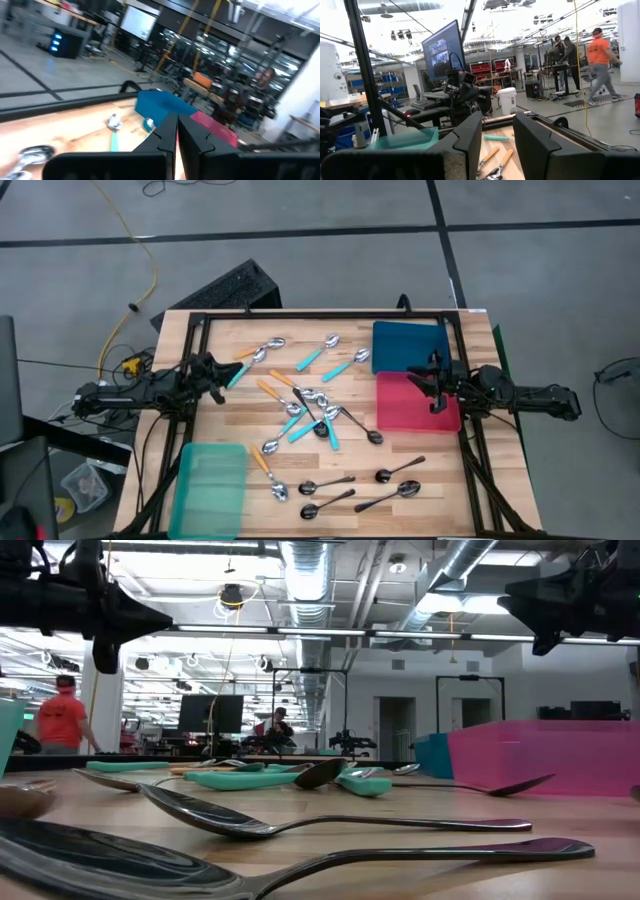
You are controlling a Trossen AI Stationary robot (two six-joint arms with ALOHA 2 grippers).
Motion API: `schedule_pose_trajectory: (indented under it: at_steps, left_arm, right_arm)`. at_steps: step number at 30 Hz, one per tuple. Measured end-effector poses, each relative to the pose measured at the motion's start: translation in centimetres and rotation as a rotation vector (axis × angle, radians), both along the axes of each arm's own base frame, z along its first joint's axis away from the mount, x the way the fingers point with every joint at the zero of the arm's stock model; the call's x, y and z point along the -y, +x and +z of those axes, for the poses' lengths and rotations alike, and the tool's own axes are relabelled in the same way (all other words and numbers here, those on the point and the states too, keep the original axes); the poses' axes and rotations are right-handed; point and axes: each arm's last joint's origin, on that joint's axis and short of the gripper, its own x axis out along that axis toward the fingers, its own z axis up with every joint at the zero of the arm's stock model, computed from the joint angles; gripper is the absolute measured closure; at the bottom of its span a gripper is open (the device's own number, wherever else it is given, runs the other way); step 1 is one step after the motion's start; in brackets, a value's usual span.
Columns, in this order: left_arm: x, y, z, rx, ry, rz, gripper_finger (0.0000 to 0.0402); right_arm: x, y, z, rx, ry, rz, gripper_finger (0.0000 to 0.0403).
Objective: Sort silverware by color (type)
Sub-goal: Put the blue spoon into the skyblue bin
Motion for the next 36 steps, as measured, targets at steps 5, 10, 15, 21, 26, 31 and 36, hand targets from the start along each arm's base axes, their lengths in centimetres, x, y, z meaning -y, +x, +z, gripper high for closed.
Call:
schedule_pose_trajectory:
  at_steps: [5, 10, 15, 21, 26, 31, 36]
  left_arm:
    - [-0.2, -0.1, 0.2, 0.016, 0.008, 0.088, 0.04]
    - [-0.2, -0.5, 1.8, 0.076, 0.044, 0.095, 0.0387]
    - [0.0, -1.2, 4.1, 0.101, 0.121, 0.038, 0.0367]
    - [0.1, -2.2, 6.7, 0.185, 0.138, -0.029, 0.0328]
    - [0.2, -3.0, 8.2, 0.212, 0.152, -0.047, 0.0295]
    - [0.2, -3.1, 9.5, 0.185, 0.125, -0.054, 0.0278]
    - [0.4, -2.3, 11.0, 0.048, 0.103, -0.136, 0.0277]
  right_arm:
    - [0.1, -0.1, 0.3, 0.017, 0.014, -0.031, 0.0264]
    - [0.2, -0.8, 2.4, 0.077, 0.006, -0.08, 0.0234]
    - [0.2, -1.6, 5.1, 0.132, -0.044, -0.106, 0.0179]
    - [0.2, -1.6, 7.5, 0.136, -0.065, -0.122, 0.0146]
    - [0.3, -0.3, 9.1, 0.051, -0.055, -0.122, 0.0145]
    - [0.5, 2.1, 10.5, -0.102, 0.024, -0.102, 0.0147]
    - [0.7, 5.2, 11.8, -0.267, 0.072, -0.098, 0.0148]
